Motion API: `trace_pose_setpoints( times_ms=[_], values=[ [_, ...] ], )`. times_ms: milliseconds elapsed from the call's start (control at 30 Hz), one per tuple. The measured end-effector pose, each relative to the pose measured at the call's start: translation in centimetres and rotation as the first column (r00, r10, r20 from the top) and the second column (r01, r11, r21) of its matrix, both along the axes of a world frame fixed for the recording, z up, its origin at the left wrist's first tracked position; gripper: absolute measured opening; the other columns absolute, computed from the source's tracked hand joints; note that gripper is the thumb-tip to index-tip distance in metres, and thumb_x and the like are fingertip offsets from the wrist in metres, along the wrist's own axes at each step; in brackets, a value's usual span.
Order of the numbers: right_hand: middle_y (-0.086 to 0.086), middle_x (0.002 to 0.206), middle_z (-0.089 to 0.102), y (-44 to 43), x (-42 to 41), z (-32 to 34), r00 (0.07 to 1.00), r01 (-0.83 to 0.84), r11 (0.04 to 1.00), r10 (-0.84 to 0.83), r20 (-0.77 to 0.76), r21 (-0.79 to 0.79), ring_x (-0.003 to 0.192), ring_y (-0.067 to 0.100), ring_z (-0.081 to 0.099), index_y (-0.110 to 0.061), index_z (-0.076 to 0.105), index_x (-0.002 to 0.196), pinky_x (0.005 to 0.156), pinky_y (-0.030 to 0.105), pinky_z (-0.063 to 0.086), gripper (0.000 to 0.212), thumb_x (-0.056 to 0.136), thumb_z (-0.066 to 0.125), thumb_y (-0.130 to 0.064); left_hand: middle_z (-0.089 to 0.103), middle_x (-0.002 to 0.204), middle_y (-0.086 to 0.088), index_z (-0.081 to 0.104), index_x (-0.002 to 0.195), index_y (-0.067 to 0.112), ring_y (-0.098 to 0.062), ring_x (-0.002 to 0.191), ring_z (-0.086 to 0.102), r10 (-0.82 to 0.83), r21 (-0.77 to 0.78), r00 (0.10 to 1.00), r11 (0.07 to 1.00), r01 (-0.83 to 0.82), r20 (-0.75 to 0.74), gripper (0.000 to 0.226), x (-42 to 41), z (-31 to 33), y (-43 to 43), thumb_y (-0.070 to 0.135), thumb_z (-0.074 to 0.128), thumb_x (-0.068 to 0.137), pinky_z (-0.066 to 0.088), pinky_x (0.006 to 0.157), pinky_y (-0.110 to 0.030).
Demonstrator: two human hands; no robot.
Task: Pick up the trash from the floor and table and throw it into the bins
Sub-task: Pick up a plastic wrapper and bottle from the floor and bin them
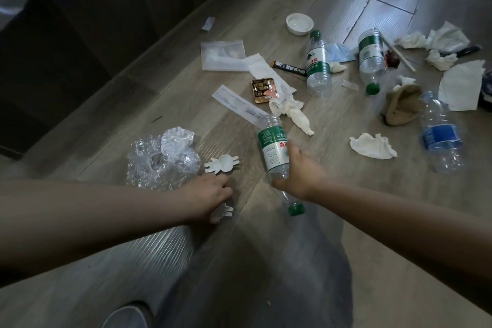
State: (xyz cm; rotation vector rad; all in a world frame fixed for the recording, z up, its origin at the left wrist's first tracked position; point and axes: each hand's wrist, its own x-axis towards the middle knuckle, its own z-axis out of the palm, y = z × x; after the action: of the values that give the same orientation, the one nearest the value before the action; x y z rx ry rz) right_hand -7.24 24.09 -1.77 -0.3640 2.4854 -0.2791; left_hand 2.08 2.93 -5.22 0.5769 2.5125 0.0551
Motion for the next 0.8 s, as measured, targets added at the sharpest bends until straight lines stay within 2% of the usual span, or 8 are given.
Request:
trace_pose_setpoints(
  times_ms=[67,167,267,333,533,667,800],
  values=[
    [0.012,0.149,0.033,0.1,0.1,0.0,1.0,-0.009,1.0,0.009,0.006,0.0,0.128,0.03,0.045,-0.016,-0.001,0.153,0.101,0.039,0.043,0.106,0.08,0.071,-0.044,0.048,0.12,-0.006,0.051,0.116,0.014,-0.024,0.109,0.049,0.006,0.019,1.0,1.0,-0.006,-0.009,0.042,0.2,-0.1,-0.2,0.041,0.059,0.084,0.045,0.082,-0.034],
    [0.011,0.152,0.033,0.4,0.2,0.1,0.999,0.009,1.0,-0.008,0.038,-0.012,0.129,0.029,0.045,-0.015,-0.004,0.153,0.102,0.038,0.042,0.105,0.083,0.07,-0.039,0.055,0.11,-0.01,0.056,0.108,0.008,-0.027,0.101,0.056,0.091,0.136,0.995,0.987,-0.085,-0.039,0.034,0.2,0.2,-0.8,0.032,0.059,0.084,0.045,0.077,-0.03],
    [0.01,0.15,0.037,0.7,0.4,0.4,0.997,0.028,1.0,-0.028,0.072,0.001,0.123,0.028,0.051,-0.018,-0.008,0.153,0.095,0.036,0.046,0.107,0.083,0.071,-0.036,0.056,0.108,-0.011,0.058,0.105,0.007,-0.028,0.098,0.056,0.18,0.208,0.975,0.967,-0.15,-0.133,0.035,-0.4,0.7,-1.6,0.032,0.062,0.081,0.046,0.079,-0.032],
    [0.01,0.149,0.039,0.8,0.6,0.4,0.996,0.025,1.0,-0.027,0.08,0.017,0.12,0.026,0.053,-0.019,-0.011,0.153,0.091,0.034,0.048,0.108,0.083,0.071,-0.035,0.057,0.108,-0.011,0.058,0.105,0.006,-0.028,0.099,0.057,0.237,0.229,0.951,0.955,-0.191,-0.197,0.036,-1.2,1.0,-1.9,0.032,0.064,0.081,0.04,0.077,-0.028],
    [0.011,0.145,0.044,1.2,0.5,0.1,0.99,0.066,0.997,-0.07,0.123,0.037,0.113,0.024,0.057,-0.02,-0.011,0.152,0.085,0.033,0.051,0.108,0.084,0.07,-0.035,0.051,0.118,-0.009,0.054,0.115,0.01,-0.026,0.106,0.053,0.355,0.201,0.909,0.928,-0.313,-0.22,0.043,-4.2,1.4,-1.5,0.039,0.06,0.084,0.043,0.084,-0.034],
    [0.012,0.141,0.047,1.6,0.5,-0.1,0.991,0.084,0.996,-0.087,0.105,0.032,0.111,0.026,0.058,-0.02,-0.006,0.152,0.088,0.036,0.051,0.103,0.083,0.069,-0.035,0.048,0.119,-0.009,0.052,0.115,0.01,-0.027,0.11,0.049,0.362,0.141,0.911,0.93,-0.339,-0.197,0.044,-5.2,0.4,-0.4,0.041,0.059,0.084,0.043,0.09,-0.036],
    [0.011,0.136,0.05,1.7,0.6,-0.2,0.987,0.106,0.994,-0.108,0.119,0.023,0.104,0.025,0.059,-0.023,-0.004,0.152,0.087,0.039,0.053,0.103,0.082,0.07,-0.034,0.044,0.125,-0.008,0.045,0.122,0.013,-0.026,0.116,0.044,0.368,0.082,0.92,0.93,-0.359,-0.139,0.053,-5.0,-0.5,0.1,0.043,0.062,0.081,0.043,0.093,-0.038]
  ],
)
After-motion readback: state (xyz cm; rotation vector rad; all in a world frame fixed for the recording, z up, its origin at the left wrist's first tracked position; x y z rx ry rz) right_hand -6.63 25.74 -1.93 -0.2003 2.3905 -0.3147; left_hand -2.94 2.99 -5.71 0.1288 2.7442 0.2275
